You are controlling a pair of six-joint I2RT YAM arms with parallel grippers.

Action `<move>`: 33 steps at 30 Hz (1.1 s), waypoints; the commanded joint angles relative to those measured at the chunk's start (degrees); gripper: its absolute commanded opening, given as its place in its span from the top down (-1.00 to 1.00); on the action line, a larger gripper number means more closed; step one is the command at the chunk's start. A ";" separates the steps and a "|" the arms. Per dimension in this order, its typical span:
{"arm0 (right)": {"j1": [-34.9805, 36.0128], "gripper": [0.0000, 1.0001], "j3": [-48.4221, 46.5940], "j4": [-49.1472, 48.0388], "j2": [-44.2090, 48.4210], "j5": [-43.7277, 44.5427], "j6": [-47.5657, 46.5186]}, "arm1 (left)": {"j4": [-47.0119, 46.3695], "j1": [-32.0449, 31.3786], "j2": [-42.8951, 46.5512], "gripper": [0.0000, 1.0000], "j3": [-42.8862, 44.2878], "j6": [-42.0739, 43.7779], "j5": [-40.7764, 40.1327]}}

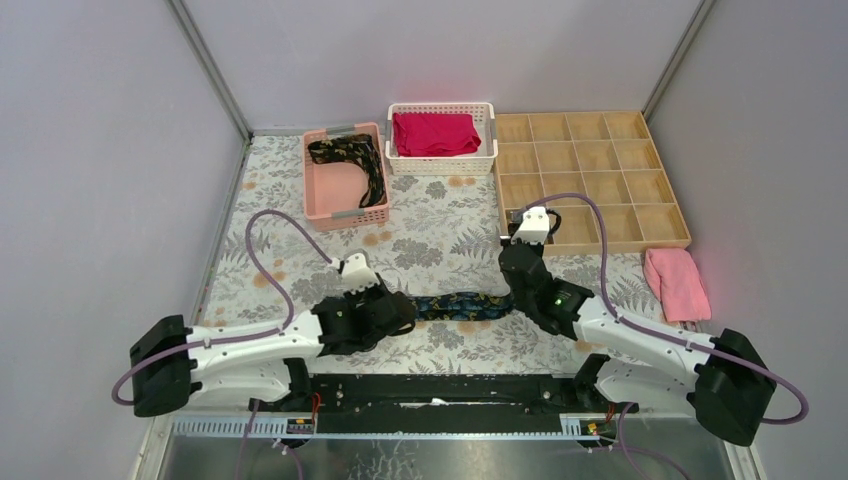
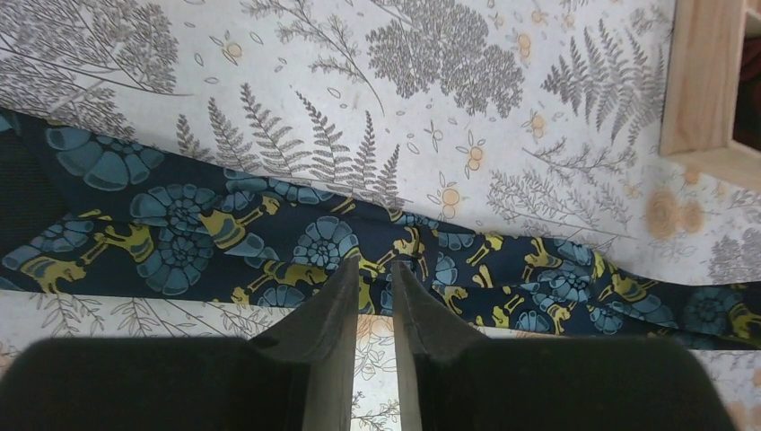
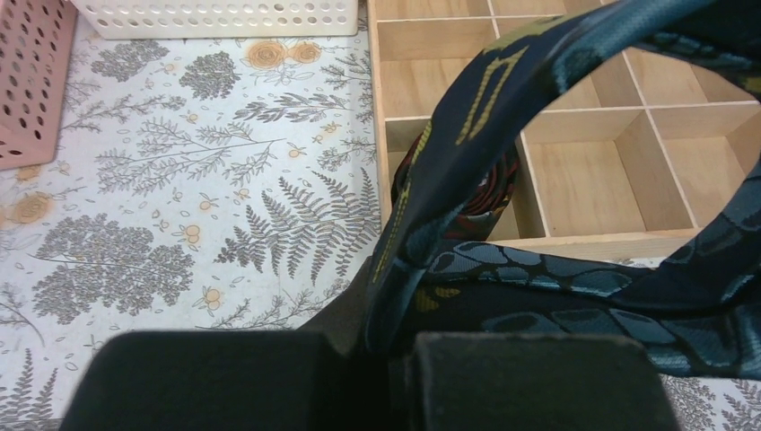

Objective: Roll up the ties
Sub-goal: Flatten out the tie at the center of the board.

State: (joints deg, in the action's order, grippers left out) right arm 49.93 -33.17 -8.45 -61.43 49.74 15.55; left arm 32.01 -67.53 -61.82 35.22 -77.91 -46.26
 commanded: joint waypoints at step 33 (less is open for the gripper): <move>-0.35 1.00 0.08 -4.93 -1.40 -6.03 4.33 | -17.21 28.56 -5.21 0.46 -15.23 5.59 30.33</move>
State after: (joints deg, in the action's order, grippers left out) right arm 49.91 -32.40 -9.23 -60.99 44.91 18.20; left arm 9.13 -45.54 -70.32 24.77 -73.87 -18.96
